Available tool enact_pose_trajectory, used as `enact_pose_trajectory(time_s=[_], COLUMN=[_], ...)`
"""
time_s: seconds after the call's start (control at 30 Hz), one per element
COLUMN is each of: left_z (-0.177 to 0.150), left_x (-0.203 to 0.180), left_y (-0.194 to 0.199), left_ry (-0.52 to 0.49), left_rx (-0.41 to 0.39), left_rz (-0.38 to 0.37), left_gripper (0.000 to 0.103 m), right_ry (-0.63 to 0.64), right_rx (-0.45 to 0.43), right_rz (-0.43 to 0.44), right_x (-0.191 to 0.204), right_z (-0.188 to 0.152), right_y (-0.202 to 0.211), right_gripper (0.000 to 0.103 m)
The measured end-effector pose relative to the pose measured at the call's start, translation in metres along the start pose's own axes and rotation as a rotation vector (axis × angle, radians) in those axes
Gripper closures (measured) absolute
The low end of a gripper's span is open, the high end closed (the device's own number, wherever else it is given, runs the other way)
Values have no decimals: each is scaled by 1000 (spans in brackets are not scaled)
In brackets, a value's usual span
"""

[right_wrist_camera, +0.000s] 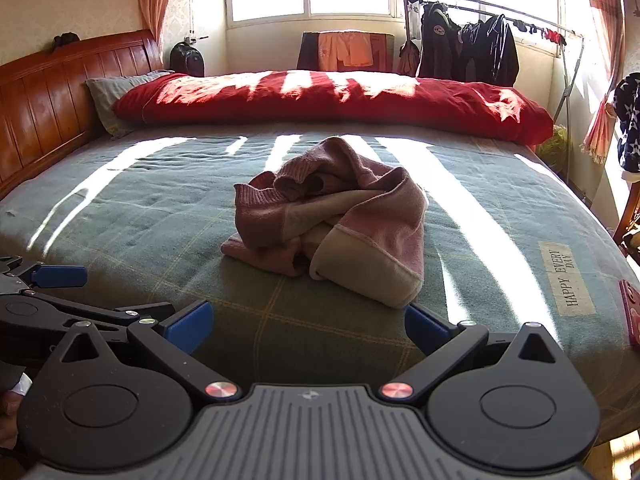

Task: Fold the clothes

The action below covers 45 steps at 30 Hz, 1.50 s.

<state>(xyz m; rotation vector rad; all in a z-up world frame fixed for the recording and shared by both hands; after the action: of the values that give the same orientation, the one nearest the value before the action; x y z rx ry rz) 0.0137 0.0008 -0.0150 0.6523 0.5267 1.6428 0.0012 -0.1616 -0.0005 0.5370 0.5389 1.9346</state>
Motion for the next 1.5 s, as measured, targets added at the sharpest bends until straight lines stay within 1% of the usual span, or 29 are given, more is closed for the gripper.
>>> enact_pose_trajectory(time_s=[0.17,0.27,0.37,1.5], left_z=[-4,-1,-2,-4], left_x=[0,1,1,-1], left_y=[-1,-3,-7,-8], left_ry=[17,15,18,15], left_rx=[-2,17,16,24], left_rz=[-9,-14,-18,-13], left_gripper=[0,0,0,0], right_ry=[-8,-6,-4,4], right_rx=[11,14,12,14], right_rz=[3,2,1,2], right_x=[0,0,1,1], right_z=[1,-1,0,-1], right_y=[-1,1,-1,-2], right_gripper=[0,0,0,0])
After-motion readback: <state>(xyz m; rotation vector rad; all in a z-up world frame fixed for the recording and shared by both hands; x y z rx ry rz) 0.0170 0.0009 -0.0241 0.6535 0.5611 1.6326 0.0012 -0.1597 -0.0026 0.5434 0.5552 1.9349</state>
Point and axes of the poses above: each gripper's, at about its wrist camera, not at the fingertips, and y roughly against the way its jaws point, x to its left, z to its top, the point moved 2 cm from there along -y, roughly the way its jaws point, and after that the axes turned 8 degrees about z, right-handed, at the moved point
